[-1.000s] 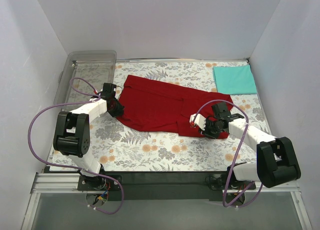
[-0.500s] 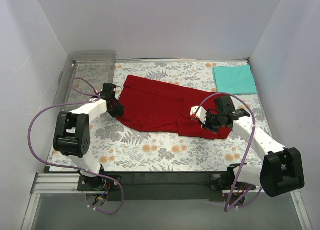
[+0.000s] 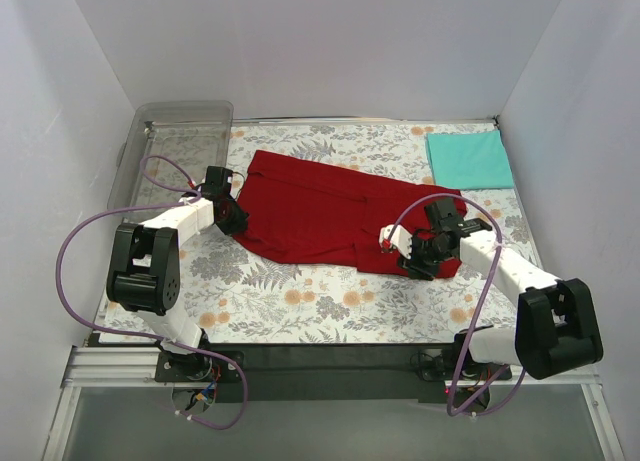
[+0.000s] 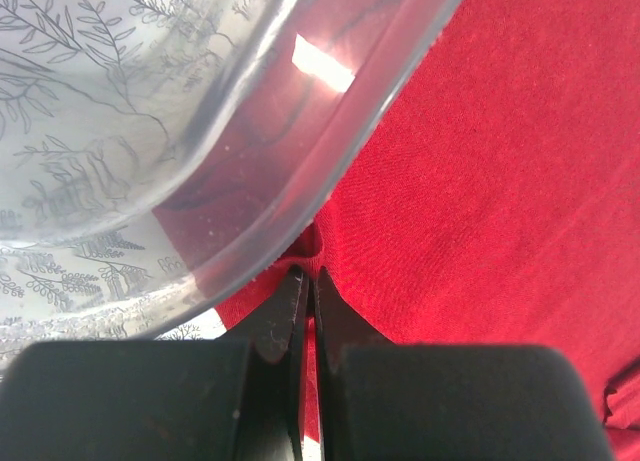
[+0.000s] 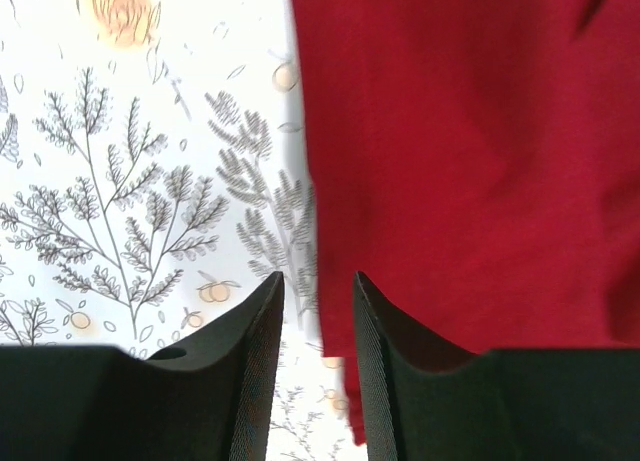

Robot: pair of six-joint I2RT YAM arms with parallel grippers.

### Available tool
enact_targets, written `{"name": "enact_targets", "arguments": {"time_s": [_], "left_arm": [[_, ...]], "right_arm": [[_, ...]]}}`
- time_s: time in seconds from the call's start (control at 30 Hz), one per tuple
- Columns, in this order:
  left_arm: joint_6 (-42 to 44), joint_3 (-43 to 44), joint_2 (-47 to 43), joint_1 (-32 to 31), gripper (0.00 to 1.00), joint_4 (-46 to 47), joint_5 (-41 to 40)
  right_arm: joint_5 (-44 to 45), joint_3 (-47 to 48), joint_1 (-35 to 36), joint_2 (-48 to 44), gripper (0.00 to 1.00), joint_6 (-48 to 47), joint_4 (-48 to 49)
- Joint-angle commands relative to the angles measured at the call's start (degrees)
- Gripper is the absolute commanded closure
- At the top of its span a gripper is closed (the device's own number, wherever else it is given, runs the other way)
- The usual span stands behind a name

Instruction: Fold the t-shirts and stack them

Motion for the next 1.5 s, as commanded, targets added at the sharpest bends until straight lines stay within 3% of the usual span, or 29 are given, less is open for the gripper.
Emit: {"name": "enact_targets", "arguments": {"time_s": [0.0,0.4,0.77,0.9,0.93,0.97,1.07,1.33,1.47], "left_arm": [[0.54,0.71,-2.01,0.23,1.00,0.96,0.55],[0.54,0.62,-1.74,0.23,1.00,0.87,0.46],[0.71,0.53,-1.74,0.23,1.00,0.96,0.46],[0.89,0.53,-2.09,0.23,1.00,0.87,0.37],[0.89,0.53,-2.09,0.23,1.00,0.87,0.37],[0.98,0.44,-2.18,0.23,1.00,0.87,0.37],[0.98,0.53,-2.27,0.23,1.00,0.96,0.46],[0.89,0.53,-2.01,0.23,1.00,1.04,0.90],[0.98,0.36,-2.01,0.23,1.00,1.13,0.81]], "right_arm": [[1.48,-1.87,-0.12,0.42,0.65,-1.93,0.55],[3.67,-4.42,-0.11,3.67,0.68,-0.43,6.18],[4.29,-4.25,-0.03,3.06,0.98,1.15,7.15],[3.59,-2.32,-0.29,-0.97,0.99,0.98,4.26],[3.67,-1.88,-0.20,-1.77,0.94,0.71,3.21],[3.94,-1.61,-0.38,-2.47,0.81,0.54,2.67],[5.43,-2.92,-0.38,-5.02,0.70,-1.13,2.23],[5.96,-3.89,-0.38,-0.29,0.56,-1.75,2.84],[6.93,-4.51,-0.38,1.39,0.55,-2.45,4.16]]}}
